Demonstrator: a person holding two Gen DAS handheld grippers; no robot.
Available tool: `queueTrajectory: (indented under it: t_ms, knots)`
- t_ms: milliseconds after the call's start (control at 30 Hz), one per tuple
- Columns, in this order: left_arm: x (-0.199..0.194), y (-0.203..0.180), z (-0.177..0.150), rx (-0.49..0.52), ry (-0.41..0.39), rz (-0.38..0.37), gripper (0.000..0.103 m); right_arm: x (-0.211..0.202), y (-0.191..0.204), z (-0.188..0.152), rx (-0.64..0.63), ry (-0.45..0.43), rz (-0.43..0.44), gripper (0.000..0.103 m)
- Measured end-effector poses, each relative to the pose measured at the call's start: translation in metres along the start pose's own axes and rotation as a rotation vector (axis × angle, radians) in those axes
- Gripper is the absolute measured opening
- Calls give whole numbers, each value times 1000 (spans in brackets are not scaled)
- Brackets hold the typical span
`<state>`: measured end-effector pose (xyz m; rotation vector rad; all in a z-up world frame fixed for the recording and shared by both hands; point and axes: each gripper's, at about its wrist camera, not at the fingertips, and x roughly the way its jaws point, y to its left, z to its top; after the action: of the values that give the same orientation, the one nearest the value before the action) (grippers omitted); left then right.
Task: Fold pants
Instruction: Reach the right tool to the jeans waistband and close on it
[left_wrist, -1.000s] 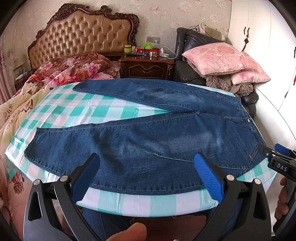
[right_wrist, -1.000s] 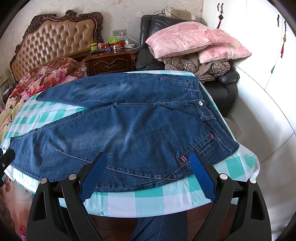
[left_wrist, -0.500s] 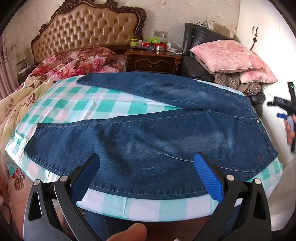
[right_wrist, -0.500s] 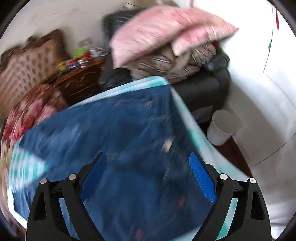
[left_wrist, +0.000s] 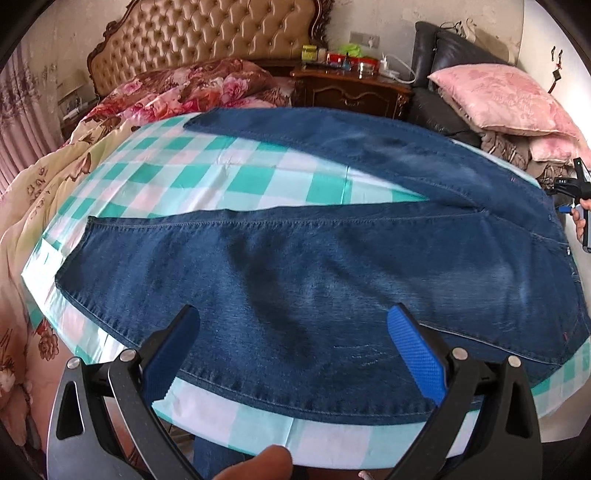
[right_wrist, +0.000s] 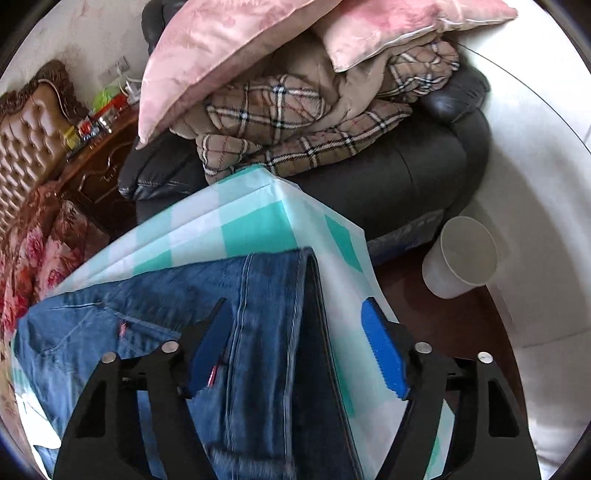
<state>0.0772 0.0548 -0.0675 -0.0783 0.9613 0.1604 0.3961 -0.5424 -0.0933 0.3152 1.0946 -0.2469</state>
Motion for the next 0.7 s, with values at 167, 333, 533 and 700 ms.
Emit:
queueTrajectory:
  t_ms: [167,333,533,700]
  knots:
    - [17,4,1,-8,30,12,101,15,7,9,-34,2,5,50]
    - [20,10,0,-26,45,19,101,14,24,8,-115,-16,5,15]
    - [5,16,0,-45,22,8,101,-68,42,-9,-170,-181,109,14]
    - [-21,23,-2,-69,-22,-23,101,-176,62,-71,-282,-306,311,13]
